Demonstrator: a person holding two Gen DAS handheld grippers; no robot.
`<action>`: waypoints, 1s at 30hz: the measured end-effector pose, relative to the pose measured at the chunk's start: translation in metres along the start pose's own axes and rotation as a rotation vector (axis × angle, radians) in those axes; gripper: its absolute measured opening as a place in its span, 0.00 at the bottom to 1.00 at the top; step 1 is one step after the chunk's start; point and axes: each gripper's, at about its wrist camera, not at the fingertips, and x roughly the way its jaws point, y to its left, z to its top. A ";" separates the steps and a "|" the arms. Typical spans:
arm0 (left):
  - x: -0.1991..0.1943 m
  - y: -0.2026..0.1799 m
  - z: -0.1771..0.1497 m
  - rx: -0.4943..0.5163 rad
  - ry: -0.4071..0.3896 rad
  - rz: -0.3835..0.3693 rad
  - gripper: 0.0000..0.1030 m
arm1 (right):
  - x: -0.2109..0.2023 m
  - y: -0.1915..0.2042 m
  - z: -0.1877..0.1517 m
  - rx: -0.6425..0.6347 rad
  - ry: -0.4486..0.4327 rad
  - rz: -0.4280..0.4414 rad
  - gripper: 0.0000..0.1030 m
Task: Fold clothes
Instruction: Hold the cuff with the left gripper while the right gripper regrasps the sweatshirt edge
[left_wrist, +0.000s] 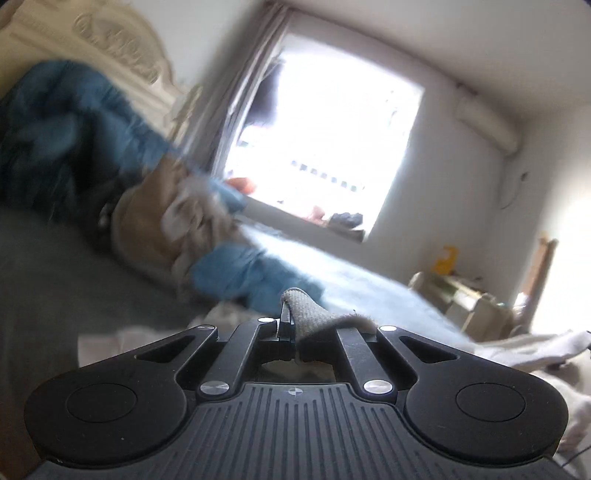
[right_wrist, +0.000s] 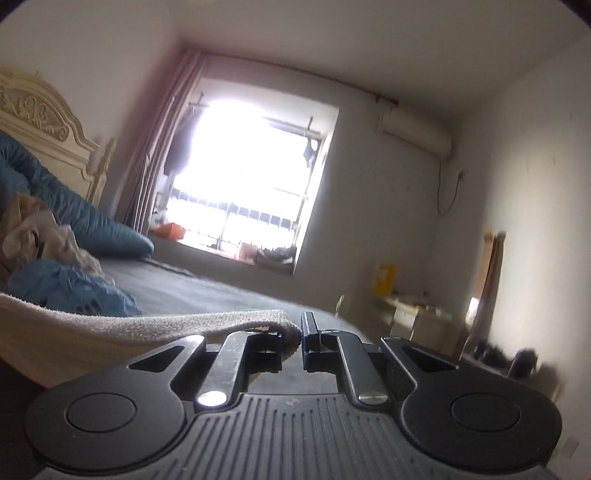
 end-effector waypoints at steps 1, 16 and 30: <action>-0.008 0.000 0.003 0.009 -0.001 -0.013 0.00 | -0.008 -0.005 0.011 -0.009 -0.008 0.004 0.09; -0.009 0.064 -0.111 -0.065 0.315 0.105 0.00 | -0.076 0.024 -0.143 0.060 0.673 0.354 0.08; 0.016 0.096 -0.139 -0.220 0.267 0.042 0.00 | -0.038 -0.034 -0.075 0.182 0.479 0.429 0.65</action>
